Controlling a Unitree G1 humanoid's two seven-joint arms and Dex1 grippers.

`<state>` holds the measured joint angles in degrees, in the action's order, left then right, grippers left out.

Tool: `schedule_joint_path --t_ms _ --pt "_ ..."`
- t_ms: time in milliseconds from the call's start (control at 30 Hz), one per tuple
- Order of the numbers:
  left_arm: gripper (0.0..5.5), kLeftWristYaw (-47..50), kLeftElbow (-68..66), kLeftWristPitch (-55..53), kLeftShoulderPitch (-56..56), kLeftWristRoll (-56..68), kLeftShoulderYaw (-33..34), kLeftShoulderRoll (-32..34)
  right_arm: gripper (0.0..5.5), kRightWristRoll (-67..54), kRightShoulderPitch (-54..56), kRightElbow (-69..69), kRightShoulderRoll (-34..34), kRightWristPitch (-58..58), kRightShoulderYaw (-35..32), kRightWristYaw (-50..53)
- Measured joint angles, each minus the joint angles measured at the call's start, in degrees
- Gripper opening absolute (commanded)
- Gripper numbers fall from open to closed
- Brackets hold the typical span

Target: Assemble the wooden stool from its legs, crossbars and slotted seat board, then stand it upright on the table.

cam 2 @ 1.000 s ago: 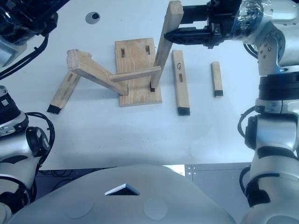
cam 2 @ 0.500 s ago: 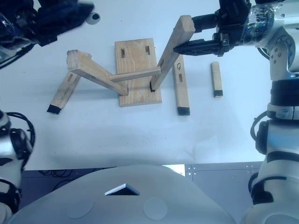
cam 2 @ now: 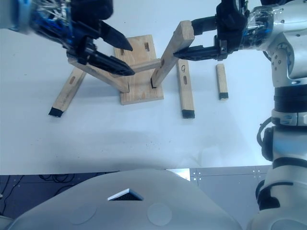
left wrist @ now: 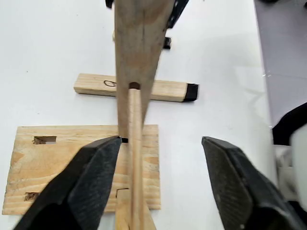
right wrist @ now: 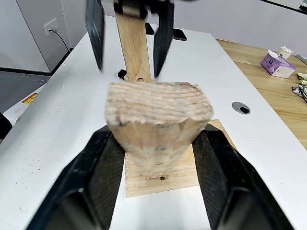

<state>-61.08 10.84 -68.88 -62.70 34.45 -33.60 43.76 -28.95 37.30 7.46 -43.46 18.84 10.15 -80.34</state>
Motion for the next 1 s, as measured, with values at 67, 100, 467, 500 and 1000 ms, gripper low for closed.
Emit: schedule_joint_path --t_ms 67,100,467,500,1000 --pt "2.19 0.85 -1.64 1.20 0.01 -2.42 -1.40 -1.69 2.04 0.01 0.67 0.95 0.12 -0.04 0.51 0.06" --pt "1.98 1.13 -2.65 1.91 0.05 -3.75 -2.25 -3.19 2.04 0.08 1.52 1.75 0.19 -0.05 1.15 0.27" --pt "0.49 1.50 -6.80 6.43 2.30 -11.07 -4.39 -6.46 2.04 2.04 6.11 4.00 0.26 -0.07 4.78 0.02" --pt "0.48 1.23 -6.81 6.54 2.38 -11.52 -4.36 -6.53 2.04 2.12 6.64 3.93 0.26 -0.05 5.25 -0.07" --pt "0.46 0.96 -3.81 4.99 4.67 -14.99 -4.17 -7.14 2.04 6.47 11.52 1.89 2.69 2.74 9.34 0.12"
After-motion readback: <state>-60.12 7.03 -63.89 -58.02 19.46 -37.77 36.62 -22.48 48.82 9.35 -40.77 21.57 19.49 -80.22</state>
